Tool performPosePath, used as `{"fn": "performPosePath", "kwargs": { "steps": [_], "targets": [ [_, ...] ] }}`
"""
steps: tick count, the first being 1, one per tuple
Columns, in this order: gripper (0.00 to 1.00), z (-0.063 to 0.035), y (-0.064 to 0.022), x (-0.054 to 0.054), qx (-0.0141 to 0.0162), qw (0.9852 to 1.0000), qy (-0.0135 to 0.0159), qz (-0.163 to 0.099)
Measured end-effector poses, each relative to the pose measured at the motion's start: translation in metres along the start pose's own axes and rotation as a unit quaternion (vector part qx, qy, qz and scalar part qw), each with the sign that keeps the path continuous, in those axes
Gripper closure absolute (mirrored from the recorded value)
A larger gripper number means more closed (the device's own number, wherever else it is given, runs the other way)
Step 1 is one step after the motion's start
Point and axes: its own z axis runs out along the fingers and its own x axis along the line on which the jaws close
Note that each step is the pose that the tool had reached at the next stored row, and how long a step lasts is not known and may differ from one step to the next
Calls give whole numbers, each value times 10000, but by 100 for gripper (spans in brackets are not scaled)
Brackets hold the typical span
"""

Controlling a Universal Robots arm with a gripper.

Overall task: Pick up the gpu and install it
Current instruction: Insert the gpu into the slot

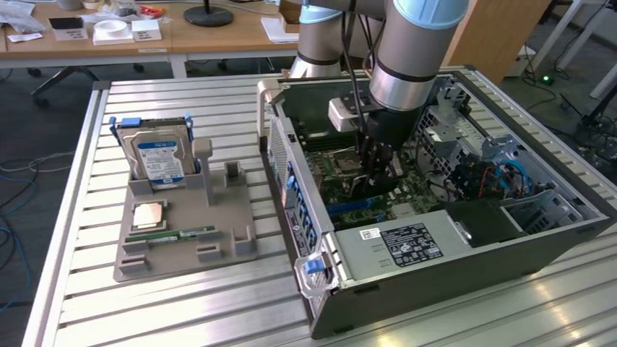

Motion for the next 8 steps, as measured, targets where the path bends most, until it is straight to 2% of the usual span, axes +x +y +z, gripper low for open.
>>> {"fn": "performPosePath", "kwargs": {
  "steps": [8],
  "targets": [
    [74, 24, 4, -1, 0, 10000, 1, 2]
  ]
}}
